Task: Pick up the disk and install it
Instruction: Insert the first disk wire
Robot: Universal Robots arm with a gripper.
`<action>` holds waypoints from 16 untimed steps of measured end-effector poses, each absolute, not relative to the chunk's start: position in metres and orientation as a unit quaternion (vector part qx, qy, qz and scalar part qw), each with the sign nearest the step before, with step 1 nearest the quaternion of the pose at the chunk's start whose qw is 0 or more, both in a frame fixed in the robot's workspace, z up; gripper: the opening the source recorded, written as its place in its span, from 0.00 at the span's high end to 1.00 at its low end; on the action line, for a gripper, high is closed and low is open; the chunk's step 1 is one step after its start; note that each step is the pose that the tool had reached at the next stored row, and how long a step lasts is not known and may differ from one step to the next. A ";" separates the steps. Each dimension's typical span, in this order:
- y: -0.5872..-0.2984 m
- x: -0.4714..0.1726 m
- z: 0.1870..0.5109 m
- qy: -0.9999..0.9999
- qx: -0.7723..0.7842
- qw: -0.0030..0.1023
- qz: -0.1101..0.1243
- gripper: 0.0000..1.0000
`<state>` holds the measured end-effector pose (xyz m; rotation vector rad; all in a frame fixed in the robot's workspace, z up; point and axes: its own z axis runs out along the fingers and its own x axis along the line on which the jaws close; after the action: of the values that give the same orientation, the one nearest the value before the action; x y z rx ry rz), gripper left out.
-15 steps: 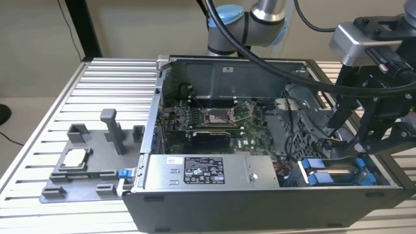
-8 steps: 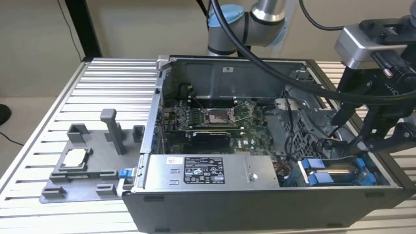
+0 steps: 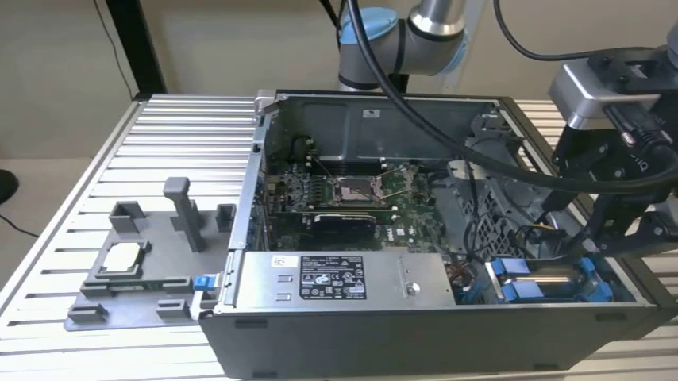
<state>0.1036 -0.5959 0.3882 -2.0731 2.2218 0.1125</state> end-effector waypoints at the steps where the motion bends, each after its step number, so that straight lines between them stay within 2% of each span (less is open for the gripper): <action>1: -0.596 0.104 0.387 0.731 -0.680 0.051 0.037 0.00; 11: -0.596 0.106 0.375 0.735 -0.675 0.055 0.040 0.00; 16: -0.596 0.106 0.371 0.735 -0.673 0.068 0.052 0.00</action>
<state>0.1058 -0.5958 0.3710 -2.0278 2.2142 0.1553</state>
